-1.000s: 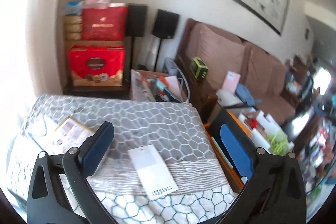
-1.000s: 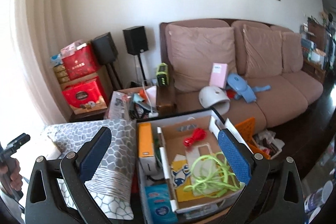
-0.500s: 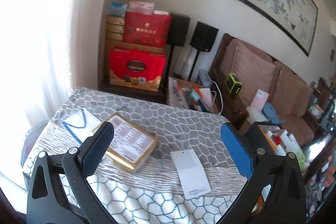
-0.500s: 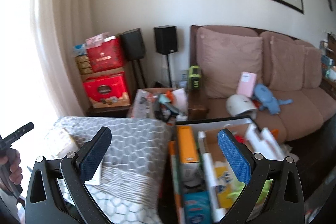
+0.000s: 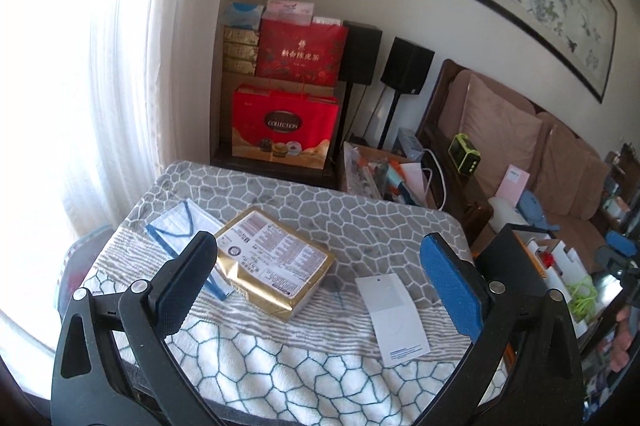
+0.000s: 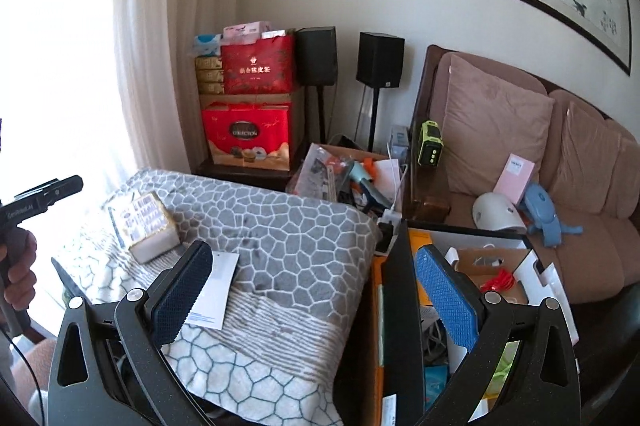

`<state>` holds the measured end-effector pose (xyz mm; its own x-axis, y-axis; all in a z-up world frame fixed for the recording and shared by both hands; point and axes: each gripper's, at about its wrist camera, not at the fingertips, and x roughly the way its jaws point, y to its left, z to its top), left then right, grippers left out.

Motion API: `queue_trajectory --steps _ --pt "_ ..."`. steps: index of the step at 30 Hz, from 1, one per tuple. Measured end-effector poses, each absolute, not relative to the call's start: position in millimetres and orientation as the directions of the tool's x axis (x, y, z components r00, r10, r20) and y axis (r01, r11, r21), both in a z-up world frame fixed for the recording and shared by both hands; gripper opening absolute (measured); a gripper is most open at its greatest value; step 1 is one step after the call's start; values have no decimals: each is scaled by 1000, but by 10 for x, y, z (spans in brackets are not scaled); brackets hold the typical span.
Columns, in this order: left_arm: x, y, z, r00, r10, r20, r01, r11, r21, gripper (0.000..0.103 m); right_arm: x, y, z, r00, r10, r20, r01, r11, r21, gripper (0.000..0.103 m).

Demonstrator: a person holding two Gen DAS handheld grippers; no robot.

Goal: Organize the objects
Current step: 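Withdraw both open tools from the box toward the grey-covered table, then move the open left tool toward the gold foil package on the table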

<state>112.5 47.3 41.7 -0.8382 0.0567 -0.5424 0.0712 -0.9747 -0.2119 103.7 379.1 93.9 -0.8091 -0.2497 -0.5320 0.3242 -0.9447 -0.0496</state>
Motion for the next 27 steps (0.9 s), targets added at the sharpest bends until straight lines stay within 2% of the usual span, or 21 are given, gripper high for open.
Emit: queue_trajectory --steps 15,27 --pt "968 497 200 -805 60 -590 85 -973 -215 102 892 4120 944 -811 -216 -544 265 -964 -11 102" --pt "877 293 41 -776 19 -630 159 -961 -224 102 807 4172 874 -798 -203 -567 249 -968 -4 102"
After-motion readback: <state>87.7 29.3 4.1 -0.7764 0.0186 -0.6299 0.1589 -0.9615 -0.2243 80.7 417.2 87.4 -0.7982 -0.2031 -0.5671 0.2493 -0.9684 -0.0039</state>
